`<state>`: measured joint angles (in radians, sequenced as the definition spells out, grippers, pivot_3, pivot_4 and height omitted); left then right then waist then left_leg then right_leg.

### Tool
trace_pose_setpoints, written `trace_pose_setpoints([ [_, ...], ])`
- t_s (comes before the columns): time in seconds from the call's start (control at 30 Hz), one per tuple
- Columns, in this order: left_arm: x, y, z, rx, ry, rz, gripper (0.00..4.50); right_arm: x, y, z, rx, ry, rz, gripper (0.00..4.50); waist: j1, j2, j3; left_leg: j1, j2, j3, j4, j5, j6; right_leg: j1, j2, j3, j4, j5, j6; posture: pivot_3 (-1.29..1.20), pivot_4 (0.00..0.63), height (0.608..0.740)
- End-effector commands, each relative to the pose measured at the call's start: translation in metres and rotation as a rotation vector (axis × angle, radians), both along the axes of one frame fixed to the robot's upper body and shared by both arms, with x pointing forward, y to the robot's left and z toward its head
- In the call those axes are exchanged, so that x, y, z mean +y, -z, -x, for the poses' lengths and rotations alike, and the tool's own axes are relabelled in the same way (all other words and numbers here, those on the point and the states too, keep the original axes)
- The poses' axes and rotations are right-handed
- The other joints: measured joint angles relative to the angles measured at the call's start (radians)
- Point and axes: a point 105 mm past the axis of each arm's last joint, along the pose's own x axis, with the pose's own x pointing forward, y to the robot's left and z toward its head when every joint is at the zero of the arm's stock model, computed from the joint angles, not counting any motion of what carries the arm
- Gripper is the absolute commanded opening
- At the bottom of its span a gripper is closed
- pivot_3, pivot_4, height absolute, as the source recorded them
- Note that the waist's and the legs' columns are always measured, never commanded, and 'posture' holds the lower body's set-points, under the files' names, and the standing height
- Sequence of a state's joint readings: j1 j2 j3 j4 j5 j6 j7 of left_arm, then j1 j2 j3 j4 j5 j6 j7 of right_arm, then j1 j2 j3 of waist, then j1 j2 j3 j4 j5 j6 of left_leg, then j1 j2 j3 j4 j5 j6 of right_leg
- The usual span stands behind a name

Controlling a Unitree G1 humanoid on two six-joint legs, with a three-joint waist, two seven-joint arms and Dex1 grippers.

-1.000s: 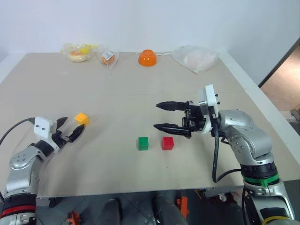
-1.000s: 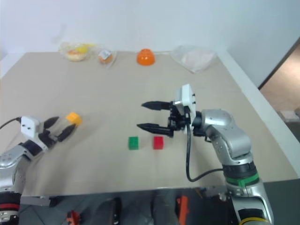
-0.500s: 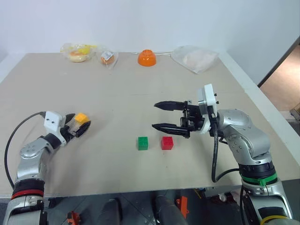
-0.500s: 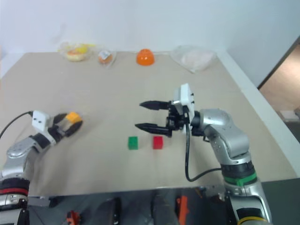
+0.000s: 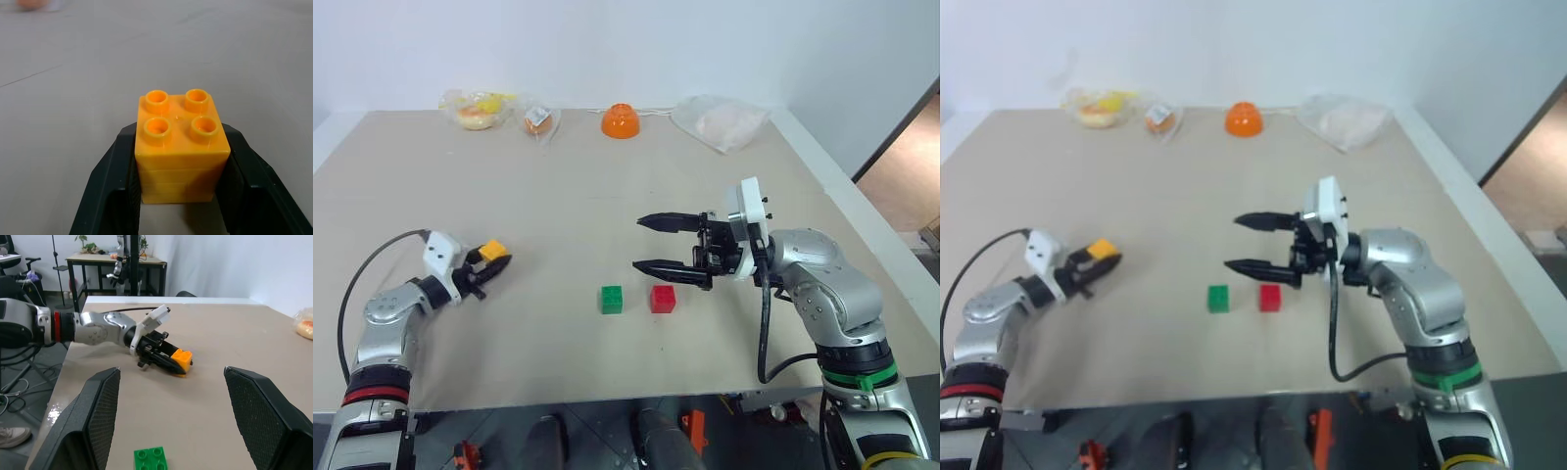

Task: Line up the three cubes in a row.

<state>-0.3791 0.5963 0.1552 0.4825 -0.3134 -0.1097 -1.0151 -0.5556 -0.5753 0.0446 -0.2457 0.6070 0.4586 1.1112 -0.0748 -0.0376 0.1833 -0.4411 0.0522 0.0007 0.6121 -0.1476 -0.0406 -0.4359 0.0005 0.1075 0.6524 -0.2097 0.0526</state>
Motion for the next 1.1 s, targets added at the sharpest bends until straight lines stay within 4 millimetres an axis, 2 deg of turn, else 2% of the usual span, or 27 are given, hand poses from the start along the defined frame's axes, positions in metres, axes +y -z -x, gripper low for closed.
trace_pose_setpoints([
  [0.03, -0.02, -0.021, 0.013, -0.045, 0.211, -0.094, 1.76, -0.01, -0.006, 0.012, -0.01, -0.034, 0.012, 3.54, 0.0, 0.0, 0.0, 0.0, 0.0, 0.0, 0.0, 0.0, 0.0, 0.0, 0.0, 0.0, 0.0, 0.0, 0.0, 0.0, 0.15, 0.74],
  [0.23, -0.03, -0.004, 0.036, 0.019, 0.44, -0.234, 1.76, -0.031, 0.013, 0.014, 0.077, -0.005, 0.061, 3.54, -0.001, 0.0, 0.0, 0.0, 0.0, 0.0, 0.0, 0.0, 0.0, 0.0, 0.0, 0.0, 0.0, -0.001, -0.001, 0.0, 0.15, 0.74],
  [0.37, -0.044, 0.0, 0.033, 0.009, 0.504, -0.216, 1.76, -0.05, 0.034, 0.009, 0.142, 0.064, 0.117, 3.54, 0.0, 0.0, 0.0, 0.001, 0.0, 0.0, 0.0, 0.0, 0.0, 0.0, 0.0, 0.0, 0.0, -0.001, -0.001, 0.0, 0.15, 0.74],
  [0.47, -0.059, 0.0, 0.031, -0.009, 0.548, -0.172, 1.76, -0.058, 0.041, 0.007, 0.167, 0.1, 0.125, 3.54, 0.002, 0.0, 0.0, 0.001, -0.001, 0.0, 0.001, 0.0, 0.001, 0.001, -0.001, 0.0, 0.0, 0.0, -0.001, 0.0, 0.15, 0.74],
  [0.77, -0.071, 0.003, 0.033, 0.002, 0.621, -0.125, 1.76, -0.059, 0.042, 0.01, 0.167, 0.113, 0.123, 3.54, 0.0, 0.0, 0.0, 0.0, 0.0, -0.001, 0.002, 0.0, 0.001, 0.001, 0.001, 0.0, 0.001, 0.0, 0.0, 0.0, 0.15, 0.74],
  [0.9, -0.084, 0.001, 0.033, 0.01, 0.666, -0.087, 1.76, -0.058, 0.042, 0.009, 0.162, 0.116, 0.125, 3.54, 0.0, 0.0, 0.0, 0.0, 0.0, -0.001, 0.004, 0.0, 0.001, 0.001, 0.001, 0.001, 0.001, 0.0, 0.001, 0.0, 0.15, 0.74],
  [1.1, -0.09, -0.001, 0.035, 0.034, 0.684, -0.053, 1.76, -0.056, 0.044, 0.008, 0.162, 0.116, 0.123, 3.54, -0.001, 0.0, 0.0, 0.0, 0.0, -0.001, 0.005, 0.0, 0.001, 0.002, 0.001, 0.001, 0.001, 0.001, 0.001, 0.0, 0.15, 0.74],
])
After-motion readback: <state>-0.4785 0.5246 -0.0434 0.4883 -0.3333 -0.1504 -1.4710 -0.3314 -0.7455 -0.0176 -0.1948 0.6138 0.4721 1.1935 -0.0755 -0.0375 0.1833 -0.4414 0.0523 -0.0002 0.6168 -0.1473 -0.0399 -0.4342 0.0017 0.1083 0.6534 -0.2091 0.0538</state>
